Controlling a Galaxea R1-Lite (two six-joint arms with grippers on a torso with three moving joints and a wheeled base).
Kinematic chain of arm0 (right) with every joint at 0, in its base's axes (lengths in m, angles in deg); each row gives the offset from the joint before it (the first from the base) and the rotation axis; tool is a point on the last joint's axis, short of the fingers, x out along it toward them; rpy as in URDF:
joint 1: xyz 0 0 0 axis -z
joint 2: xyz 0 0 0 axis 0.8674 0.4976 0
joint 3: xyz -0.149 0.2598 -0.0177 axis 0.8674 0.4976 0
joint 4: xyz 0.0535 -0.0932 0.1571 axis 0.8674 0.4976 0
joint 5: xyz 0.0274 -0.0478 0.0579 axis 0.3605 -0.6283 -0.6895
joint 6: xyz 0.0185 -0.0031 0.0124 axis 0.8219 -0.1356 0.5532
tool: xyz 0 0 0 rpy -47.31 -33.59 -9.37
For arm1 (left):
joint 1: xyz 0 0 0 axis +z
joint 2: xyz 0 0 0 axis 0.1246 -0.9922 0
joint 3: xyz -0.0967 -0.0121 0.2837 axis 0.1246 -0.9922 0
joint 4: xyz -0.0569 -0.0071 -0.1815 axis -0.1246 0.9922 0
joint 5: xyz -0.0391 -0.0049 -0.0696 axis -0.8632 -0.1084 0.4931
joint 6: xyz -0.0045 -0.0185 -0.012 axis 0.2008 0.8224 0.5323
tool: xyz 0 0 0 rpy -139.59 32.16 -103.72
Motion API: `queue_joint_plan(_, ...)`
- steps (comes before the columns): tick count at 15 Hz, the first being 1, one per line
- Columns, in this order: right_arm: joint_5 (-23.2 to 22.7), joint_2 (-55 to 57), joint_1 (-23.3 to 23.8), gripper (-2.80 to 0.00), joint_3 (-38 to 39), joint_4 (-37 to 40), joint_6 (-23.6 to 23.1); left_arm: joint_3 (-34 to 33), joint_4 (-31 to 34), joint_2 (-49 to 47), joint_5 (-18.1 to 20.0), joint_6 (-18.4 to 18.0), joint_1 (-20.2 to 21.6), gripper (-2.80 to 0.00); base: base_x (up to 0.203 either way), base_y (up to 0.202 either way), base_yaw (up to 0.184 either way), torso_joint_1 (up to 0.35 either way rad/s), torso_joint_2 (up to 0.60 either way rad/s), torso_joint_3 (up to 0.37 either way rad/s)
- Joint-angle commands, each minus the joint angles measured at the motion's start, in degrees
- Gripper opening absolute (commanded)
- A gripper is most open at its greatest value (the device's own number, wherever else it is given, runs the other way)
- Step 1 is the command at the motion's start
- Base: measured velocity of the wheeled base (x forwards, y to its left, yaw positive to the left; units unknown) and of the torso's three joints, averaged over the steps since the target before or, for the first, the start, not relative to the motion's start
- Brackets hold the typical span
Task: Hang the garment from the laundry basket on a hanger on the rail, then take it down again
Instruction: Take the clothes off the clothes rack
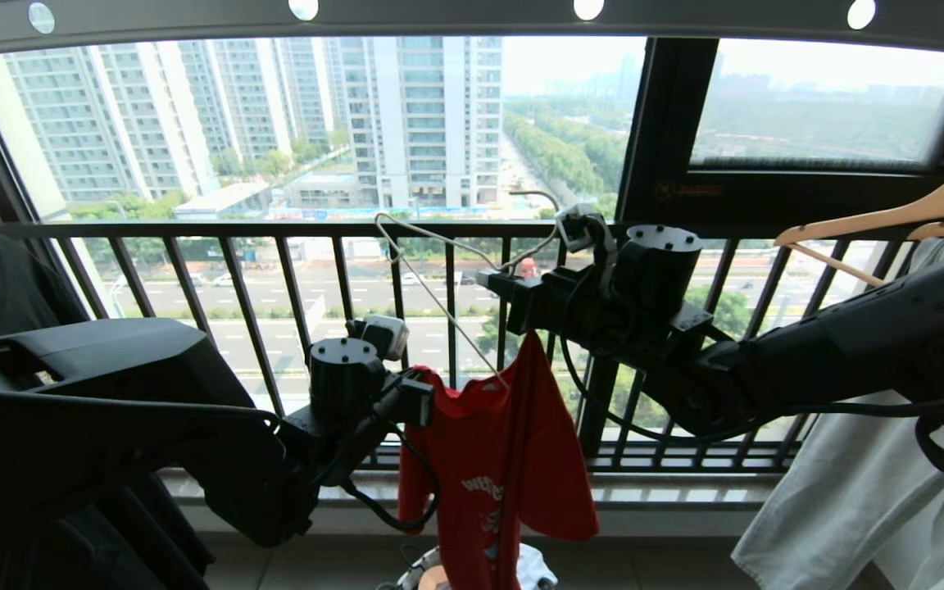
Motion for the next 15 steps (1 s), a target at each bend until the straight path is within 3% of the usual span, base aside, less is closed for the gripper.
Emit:
queue_joint_plan(1,-0.38,-0.64,-0.09,-2.80,0.23,-0.35,0.32,1.64,-0.56,-3.57,-2.53,-0.28,0.48,-2.80,0.000,0.000,0.000,0.000,0.00,0.000)
queue_joint_plan(4,-0.82,-1.72,-1.24,-2.80,0.80,-1.19,5.30,3.74,-0.73,-9.48,-6.64,0.03,-2.31,-2.80,0.000,0.000,0.000,0.000,0.00,0.000)
queue_joint_plan(6,-0.48,-1.35,-1.58,-2.80,0.49,-5.04,6.81,-0.42,-2.27,-7.74,-4.10,0.16,-4.50,-2.80,0.000,0.000,0.000,0.000,0.00,0.000)
queue_joint_plan(7,-0.23,-0.98,-1.49,-2.80,0.06,-5.71,6.83,-3.12,-2.62,-4.57,0.39,0.24,-4.86,-2.80,0.000,0.000,0.000,0.000,0.00,0.000)
queue_joint_plan(10,-0.10,0.80,-0.28,-2.80,-1.23,-6.11,5.29,-13.24,-2.61,5.12,19.96,0.27,-5.26,-2.80,0.000,0.000,0.000,0.000,0.00,0.000)
queue_joint_plan(12,-0.03,0.97,1.12,-2.80,-1.94,-6.10,4.89,-17.45,-0.52,8.69,29.72,-0.31,-5.33,-2.80,0.000,0.000,0.000,0.000,0.00,0.000)
queue_joint_plan(14,-0.03,1.20,1.67,-2.80,-2.40,-5.98,4.82,-19.37,4.81,11.84,35.38,-1.65,-5.32,-2.80,0.000,0.000,0.000,0.000,0.00,0.000)
queue_joint_plan(15,-0.03,1.71,1.91,-2.80,-2.46,-5.95,4.78,-20.79,5.68,12.91,36.81,-4.13,-5.30,-2.80,0.000,0.000,0.000,0.000,0.00,0.000)
